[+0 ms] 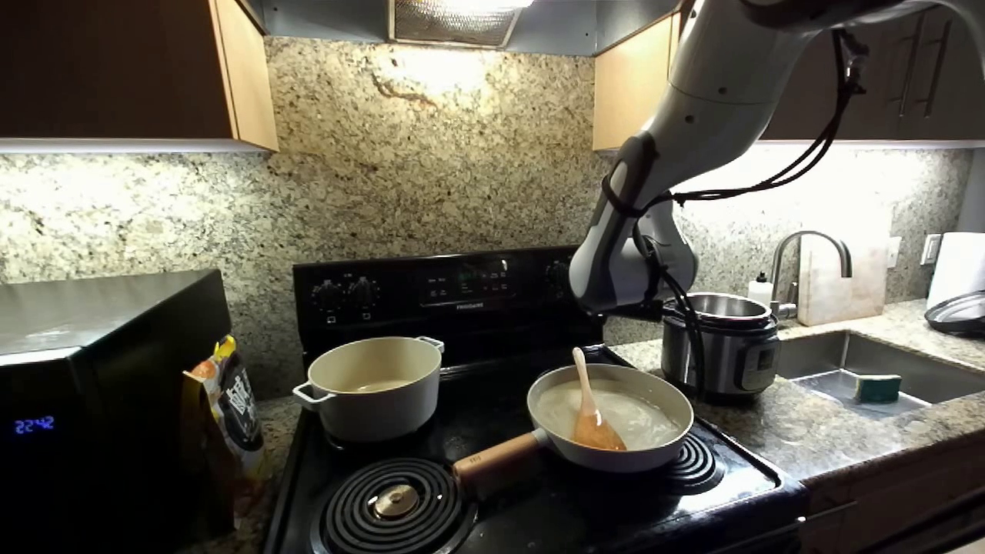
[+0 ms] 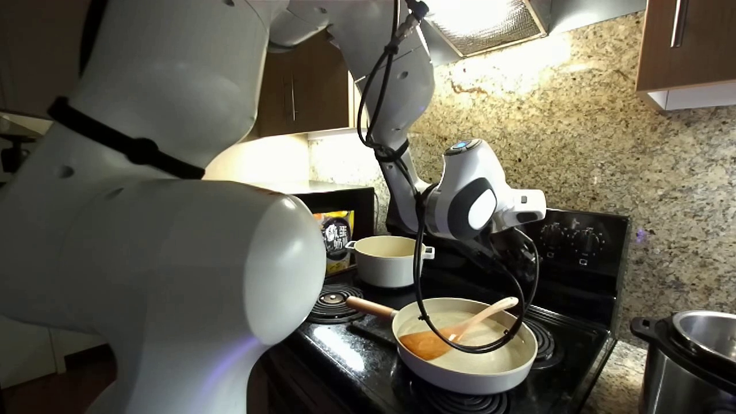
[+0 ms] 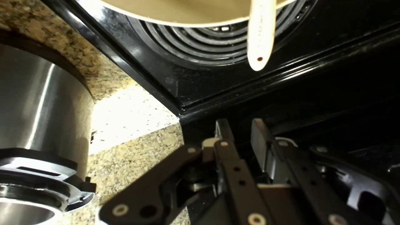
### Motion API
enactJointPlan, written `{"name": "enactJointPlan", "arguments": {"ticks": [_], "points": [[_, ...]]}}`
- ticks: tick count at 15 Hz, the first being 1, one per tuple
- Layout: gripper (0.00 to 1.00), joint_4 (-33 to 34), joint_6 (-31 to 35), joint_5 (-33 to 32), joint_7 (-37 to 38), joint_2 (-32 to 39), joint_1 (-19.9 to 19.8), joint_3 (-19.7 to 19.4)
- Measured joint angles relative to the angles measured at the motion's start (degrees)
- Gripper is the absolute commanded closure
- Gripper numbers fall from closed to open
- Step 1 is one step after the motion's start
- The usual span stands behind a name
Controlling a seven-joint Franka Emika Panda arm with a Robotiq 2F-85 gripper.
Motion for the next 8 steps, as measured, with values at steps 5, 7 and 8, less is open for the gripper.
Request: {"name": "enactJointPlan", "arguments": {"ticks": [5, 7, 8], "points": [[0.94, -2.10, 0.10, 0.04, 0.01, -0.42, -2.51, 1.01], [0.94, -2.58, 0.10, 0.09, 0.01, -0.49, -3.04, 1.41], [0.94, -2.80, 0.10, 0.13, 0.01, -0.51, -3.12, 1.50]]}}
